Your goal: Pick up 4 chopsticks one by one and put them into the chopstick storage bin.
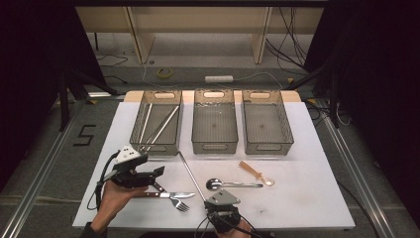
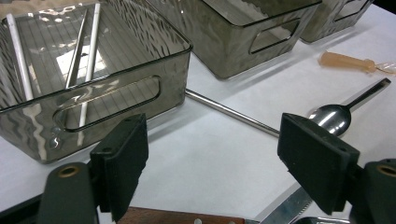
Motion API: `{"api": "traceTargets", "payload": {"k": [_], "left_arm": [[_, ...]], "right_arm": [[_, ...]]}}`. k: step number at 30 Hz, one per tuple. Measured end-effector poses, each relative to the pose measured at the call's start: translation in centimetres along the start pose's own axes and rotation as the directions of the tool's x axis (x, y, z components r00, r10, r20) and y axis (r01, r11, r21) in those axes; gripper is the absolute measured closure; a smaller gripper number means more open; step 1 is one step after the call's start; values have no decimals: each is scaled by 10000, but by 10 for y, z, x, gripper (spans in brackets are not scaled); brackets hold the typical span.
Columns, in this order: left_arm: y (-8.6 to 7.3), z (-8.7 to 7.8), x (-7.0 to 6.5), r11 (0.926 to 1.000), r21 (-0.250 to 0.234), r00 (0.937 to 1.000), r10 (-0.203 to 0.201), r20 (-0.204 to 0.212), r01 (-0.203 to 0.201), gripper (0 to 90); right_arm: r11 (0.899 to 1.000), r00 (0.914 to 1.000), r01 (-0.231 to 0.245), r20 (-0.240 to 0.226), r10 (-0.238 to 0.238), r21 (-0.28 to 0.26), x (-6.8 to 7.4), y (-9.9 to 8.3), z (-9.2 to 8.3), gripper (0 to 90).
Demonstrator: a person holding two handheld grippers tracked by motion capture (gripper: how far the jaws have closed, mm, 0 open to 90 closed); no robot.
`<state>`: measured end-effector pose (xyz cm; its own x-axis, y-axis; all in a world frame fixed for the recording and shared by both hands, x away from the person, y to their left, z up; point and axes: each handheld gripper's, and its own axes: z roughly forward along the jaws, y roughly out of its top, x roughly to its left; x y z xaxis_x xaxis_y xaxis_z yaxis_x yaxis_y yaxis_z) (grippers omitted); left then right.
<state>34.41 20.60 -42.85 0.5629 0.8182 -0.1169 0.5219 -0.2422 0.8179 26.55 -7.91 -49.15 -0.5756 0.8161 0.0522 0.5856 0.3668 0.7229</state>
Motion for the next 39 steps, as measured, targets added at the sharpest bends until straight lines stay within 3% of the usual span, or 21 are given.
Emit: {"api": "traceTargets", "payload": {"k": [3, 5, 8, 11, 14, 17, 19, 21, 23, 26, 28, 30, 31, 33, 35, 37, 38, 39], "left_arm": [[1, 1, -3, 9998, 63, 9996, 207, 185, -209, 257], [1, 4, -7, 9983, 180, 9975, 550, 453, -559, 266], [2, 12, -18, 9897, 479, 9868, 1295, 971, -1346, 279], [4, 24, -33, 9679, 855, 9648, 2232, 1394, -2363, 279], [4, 38, -46, 9363, 1136, 9345, 3108, 1735, -3324, 281], [4, 50, -55, 8804, 1459, 8865, 4232, 1872, -4512, 282], [5, 58, -59, 8623, 1526, 8698, 4520, 1981, -4828, 283], [6, 65, -60, 8544, 1550, 8611, 4607, 2151, -4959, 283], [8, 70, -60, 8347, 1608, 8440, 4909, 2163, -5267, 282], [11, 77, -61, 8221, 1653, 8319, 5049, 2304, -5448, 283], [12, 82, -62, 8064, 1664, 8177, 5282, 2287, -5675, 287], [11, 86, -63, 7960, 1701, 8067, 5350, 2509, -5809, 293], [11, 88, -64, 7840, 1788, 7978, 5472, 2531, -5945, 294], [11, 91, -63, 7761, 1863, 7929, 5549, 2520, -6024, 294], [11, 94, -63, 7777, 1811, 7932, 5565, 2473, -6020, 294], [13, 95, -63, 7686, 1794, 7838, 5673, 2526, -6141, 295], [13, 96, -64, 7681, 1747, 7817, 5688, 2558, -6161, 296], [13, 97, -65, 7606, 1764, 7746, 5755, 2622, -6248, 297]], "right_arm": [[10000, 10000, 23, -3, -23, 30, -4, 3, -2, 878], [10000, 10000, 38, -49, -38, 12, -6, 6, -4, 878], [10000, 10000, 46, -83, -47, -26, -9, 10, -7, 878], [10000, 9999, 23, -132, -24, -40, -13, 13, -9, 879], [10000, 9999, 51, -150, -51, 2, -14, 16, -11, 879], [10000, 9998, 86, -158, -85, 45, -16, 18, -13, 879], [10000, 9998, 56, -212, -55, 54, -17, 19, -14, 879], [10000, 9997, 57, -241, -57, 16, -19, 21, -15, 879], [10000, 9996, 58, -272, -58, 18, -20, 23, -16, 879], [10000, 9994, 75, -328, -74, 34, -22, 25, -18, 879], [9999, 9993, 106, -372, -104, 57, -22, 26, -19, 879], [9998, 9992, 156, -368, -153, 80, -22, 27, -19, 879], [9998, 9992, 177, -353, -175, 78, -23, 27, -19, 879], [9998, 9991, 181, -384, -176, 128, -23, 28, -19, 879], [9997, 9990, 199, -407, -193, 147, -23, 28, -20, 879], [9996, 9988, 242, -435, -235, 156, -23, 29, -20, 879], [9996, 9987, 253, -450, -247, 148, -23, 29, -21, 879], [9995, 9986, 272, -461, -265, 155, -23, 30, -21, 878]]}}
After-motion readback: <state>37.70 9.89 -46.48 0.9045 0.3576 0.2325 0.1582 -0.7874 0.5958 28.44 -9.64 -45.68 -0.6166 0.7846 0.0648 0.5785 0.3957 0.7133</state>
